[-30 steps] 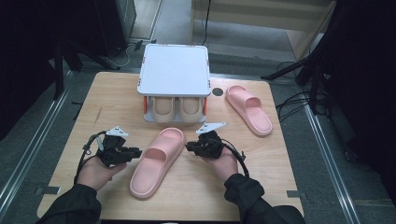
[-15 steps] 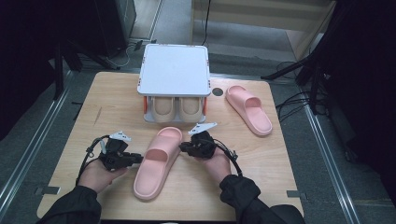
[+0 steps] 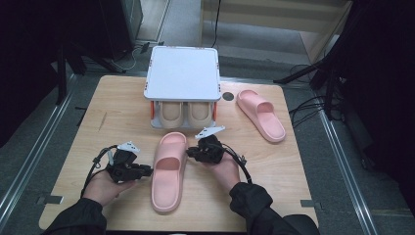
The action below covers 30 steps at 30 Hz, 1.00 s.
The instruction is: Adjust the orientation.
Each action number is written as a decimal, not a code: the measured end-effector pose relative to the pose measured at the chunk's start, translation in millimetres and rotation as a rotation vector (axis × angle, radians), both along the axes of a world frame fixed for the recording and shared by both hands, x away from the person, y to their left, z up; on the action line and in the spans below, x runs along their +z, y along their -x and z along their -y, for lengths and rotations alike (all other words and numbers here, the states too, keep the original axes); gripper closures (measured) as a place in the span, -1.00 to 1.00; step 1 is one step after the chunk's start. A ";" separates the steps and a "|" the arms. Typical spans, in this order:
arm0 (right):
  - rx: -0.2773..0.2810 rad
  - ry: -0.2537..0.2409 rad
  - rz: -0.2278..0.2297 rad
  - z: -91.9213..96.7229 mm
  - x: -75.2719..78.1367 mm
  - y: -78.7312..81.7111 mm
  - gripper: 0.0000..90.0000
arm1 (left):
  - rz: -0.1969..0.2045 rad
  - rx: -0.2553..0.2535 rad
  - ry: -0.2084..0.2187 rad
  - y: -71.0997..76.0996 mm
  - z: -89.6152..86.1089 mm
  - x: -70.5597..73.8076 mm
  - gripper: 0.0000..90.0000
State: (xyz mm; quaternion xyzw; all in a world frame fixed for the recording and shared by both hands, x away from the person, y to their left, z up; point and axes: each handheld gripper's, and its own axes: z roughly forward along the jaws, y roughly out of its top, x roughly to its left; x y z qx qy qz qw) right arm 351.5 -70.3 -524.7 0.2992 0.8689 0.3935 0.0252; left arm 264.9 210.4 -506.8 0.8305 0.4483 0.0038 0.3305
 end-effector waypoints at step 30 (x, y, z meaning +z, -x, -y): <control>-0.186 -0.035 0.035 115.3 42.9 -10.7 0.52 | 0.141 0.054 0.076 -26.3 -33.7 20.6 -0.12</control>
